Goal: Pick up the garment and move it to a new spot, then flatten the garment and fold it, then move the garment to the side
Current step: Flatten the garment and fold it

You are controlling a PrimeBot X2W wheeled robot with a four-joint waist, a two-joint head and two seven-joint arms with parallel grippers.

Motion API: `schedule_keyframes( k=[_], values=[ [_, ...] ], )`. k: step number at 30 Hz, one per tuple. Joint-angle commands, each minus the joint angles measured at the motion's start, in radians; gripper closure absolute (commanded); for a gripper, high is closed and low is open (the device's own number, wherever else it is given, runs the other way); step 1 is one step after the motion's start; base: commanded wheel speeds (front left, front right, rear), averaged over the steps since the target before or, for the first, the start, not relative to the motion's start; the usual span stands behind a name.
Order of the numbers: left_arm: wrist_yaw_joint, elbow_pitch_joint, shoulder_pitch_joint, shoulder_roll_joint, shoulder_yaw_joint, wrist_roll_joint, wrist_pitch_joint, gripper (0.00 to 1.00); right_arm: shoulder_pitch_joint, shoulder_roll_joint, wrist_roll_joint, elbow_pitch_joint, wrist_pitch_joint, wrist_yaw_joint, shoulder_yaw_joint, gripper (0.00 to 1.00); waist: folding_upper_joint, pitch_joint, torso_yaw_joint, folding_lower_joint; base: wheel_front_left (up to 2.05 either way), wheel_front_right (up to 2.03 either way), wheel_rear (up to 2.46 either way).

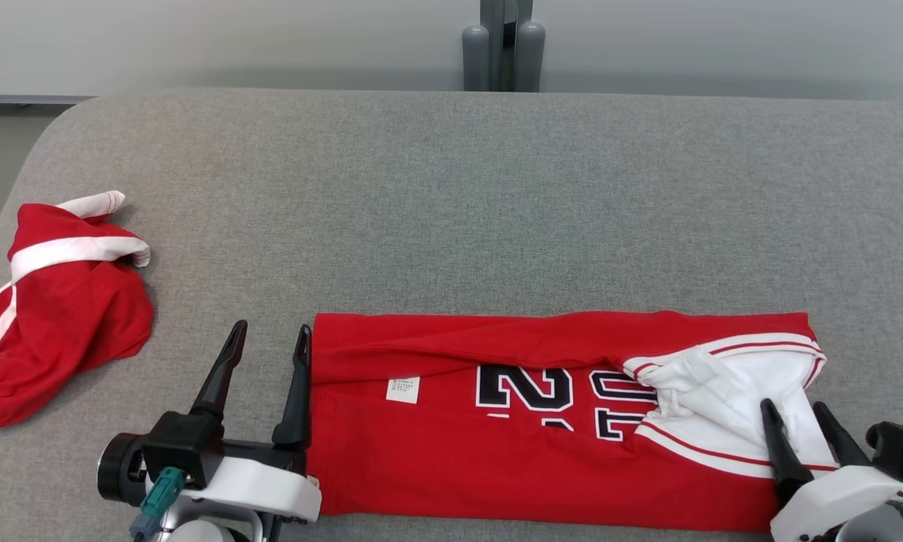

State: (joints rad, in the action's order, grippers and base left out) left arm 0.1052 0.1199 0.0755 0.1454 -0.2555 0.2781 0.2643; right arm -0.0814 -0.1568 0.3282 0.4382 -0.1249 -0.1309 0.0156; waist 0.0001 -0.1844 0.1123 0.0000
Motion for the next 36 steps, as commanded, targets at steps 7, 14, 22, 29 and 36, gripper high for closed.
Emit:
schedule_keyframes(
  k=[7,14,22,29,36],
  values=[
    [-0.027,0.015,0.032,-0.017,0.027,-0.027,0.001,0.0,-0.064,0.011,0.082,0.157,0.0,0.0,-0.097,0.55,-0.0001,-0.018,0.002,0.0,0.0,0.0,0.0],
    [-0.042,0.013,0.035,-0.032,0.05,-0.043,0.001,0.0,-0.071,-0.031,0.131,0.196,-0.076,0.003,-0.096,1.0,-0.0001,-0.022,-0.011,0.0,0.0,0.0,0.0],
    [-0.058,0.005,0.032,-0.045,0.078,-0.059,0.001,0.0,-0.062,-0.101,0.122,0.19,-0.129,0.003,0.047,1.0,-0.0001,-0.023,-0.041,0.0,0.0,0.0,0.0],
    [-0.072,0.004,0.035,-0.055,0.094,-0.068,0.001,0.0,-0.064,-0.131,0.11,0.14,-0.137,0.002,0.072,1.0,-0.0001,-0.024,-0.067,0.0,0.0,0.0,0.0],
    [-0.081,0.001,0.027,-0.063,0.108,-0.078,0.001,0.0,-0.049,-0.077,0.058,-0.186,-0.068,0.0,-0.05,1.0,-0.0001,-0.017,-0.087,0.0,0.0,0.0,0.0]
  ],
)
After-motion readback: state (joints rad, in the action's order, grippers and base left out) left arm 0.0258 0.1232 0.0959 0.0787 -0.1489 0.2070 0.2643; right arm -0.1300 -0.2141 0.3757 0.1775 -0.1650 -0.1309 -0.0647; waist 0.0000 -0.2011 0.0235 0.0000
